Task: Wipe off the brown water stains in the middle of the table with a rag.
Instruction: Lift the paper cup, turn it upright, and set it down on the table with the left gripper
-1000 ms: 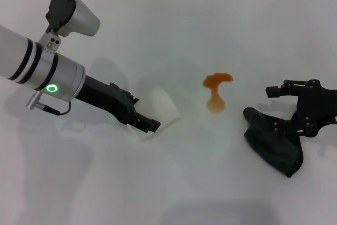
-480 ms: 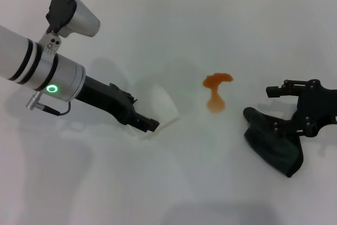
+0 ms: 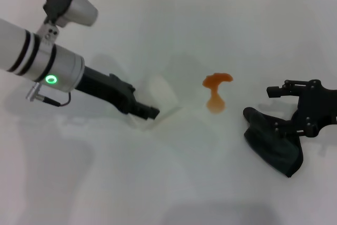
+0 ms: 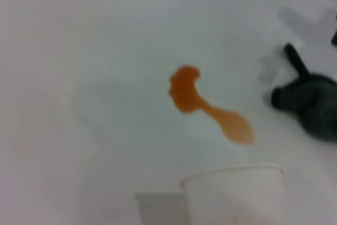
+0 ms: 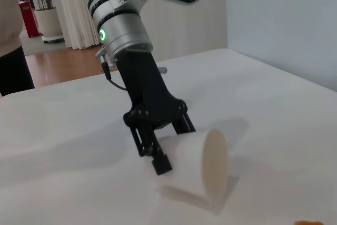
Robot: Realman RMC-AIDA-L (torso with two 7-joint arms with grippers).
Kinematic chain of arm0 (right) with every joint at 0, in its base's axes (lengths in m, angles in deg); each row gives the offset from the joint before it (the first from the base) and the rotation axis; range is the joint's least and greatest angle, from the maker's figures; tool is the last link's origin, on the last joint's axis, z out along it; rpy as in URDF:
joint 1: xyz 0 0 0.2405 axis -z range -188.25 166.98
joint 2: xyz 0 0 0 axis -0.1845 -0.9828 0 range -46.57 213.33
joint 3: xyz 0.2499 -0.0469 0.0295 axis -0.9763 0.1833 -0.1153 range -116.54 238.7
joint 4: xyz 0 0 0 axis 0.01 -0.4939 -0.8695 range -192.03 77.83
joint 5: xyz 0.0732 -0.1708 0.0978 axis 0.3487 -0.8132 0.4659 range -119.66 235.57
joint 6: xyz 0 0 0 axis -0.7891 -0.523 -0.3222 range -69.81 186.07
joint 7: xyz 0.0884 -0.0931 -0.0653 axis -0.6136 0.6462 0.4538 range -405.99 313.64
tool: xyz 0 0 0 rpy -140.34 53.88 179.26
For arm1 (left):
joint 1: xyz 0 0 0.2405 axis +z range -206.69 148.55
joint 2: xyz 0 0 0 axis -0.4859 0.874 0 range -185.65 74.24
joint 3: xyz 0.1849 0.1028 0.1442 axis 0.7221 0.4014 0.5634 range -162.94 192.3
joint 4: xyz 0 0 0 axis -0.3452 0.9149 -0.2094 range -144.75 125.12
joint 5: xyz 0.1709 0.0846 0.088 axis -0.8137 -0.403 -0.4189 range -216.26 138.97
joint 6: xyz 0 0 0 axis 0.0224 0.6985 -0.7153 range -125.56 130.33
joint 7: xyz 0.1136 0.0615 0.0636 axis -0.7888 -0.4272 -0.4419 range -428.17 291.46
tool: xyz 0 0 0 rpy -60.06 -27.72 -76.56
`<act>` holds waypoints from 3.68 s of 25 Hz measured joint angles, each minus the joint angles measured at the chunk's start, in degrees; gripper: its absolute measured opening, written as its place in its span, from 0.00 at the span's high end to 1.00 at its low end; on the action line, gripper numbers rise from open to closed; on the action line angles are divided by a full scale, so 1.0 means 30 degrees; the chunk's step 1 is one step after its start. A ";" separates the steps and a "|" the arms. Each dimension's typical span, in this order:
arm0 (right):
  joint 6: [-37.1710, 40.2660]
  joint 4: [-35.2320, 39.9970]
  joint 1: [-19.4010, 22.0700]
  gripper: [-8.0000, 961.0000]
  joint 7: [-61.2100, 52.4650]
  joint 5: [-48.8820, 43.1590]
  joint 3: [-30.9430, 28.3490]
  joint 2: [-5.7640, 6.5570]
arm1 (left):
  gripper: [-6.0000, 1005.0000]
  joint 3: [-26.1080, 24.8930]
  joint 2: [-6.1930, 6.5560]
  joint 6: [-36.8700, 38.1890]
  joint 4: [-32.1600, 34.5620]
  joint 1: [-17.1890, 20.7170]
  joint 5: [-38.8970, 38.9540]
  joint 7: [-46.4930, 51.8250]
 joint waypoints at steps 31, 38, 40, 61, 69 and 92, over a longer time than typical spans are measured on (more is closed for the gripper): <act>0.0000 -0.0002 -0.0086 0.14 0.0068 0.0211 0.0020 0.0001 | 0.42 -0.0006 -0.0069 0.2132 0.0067 0.6148 1.1667 -0.7913; 0.0000 -0.0049 -0.0097 0.14 0.0069 0.0236 0.0017 0.0000 | 0.42 -0.0031 -0.0079 0.1359 0.1336 0.7081 1.2391 -1.1973; 0.0000 -0.0065 -0.0097 0.14 0.0069 0.0247 0.0018 0.0001 | 0.42 -0.0031 -0.0080 0.1102 0.1703 0.7332 1.2703 -1.2970; -0.0123 -0.0085 -0.0112 0.14 0.0056 0.0273 0.0018 0.0000 | 0.41 -0.0039 -0.0065 -0.2141 0.4555 0.9065 1.5377 -1.8289; -0.0167 -0.0108 -0.0126 0.14 0.0058 0.0263 -0.0012 0.0001 | 0.41 -0.0048 -0.0067 -0.3333 0.5098 0.9250 1.5676 -1.9382; -0.0176 -0.0124 -0.0255 0.14 0.0062 0.0263 0.0019 0.0000 | 0.41 -0.0038 -0.0078 -0.5934 0.6884 0.8704 1.5749 -2.1162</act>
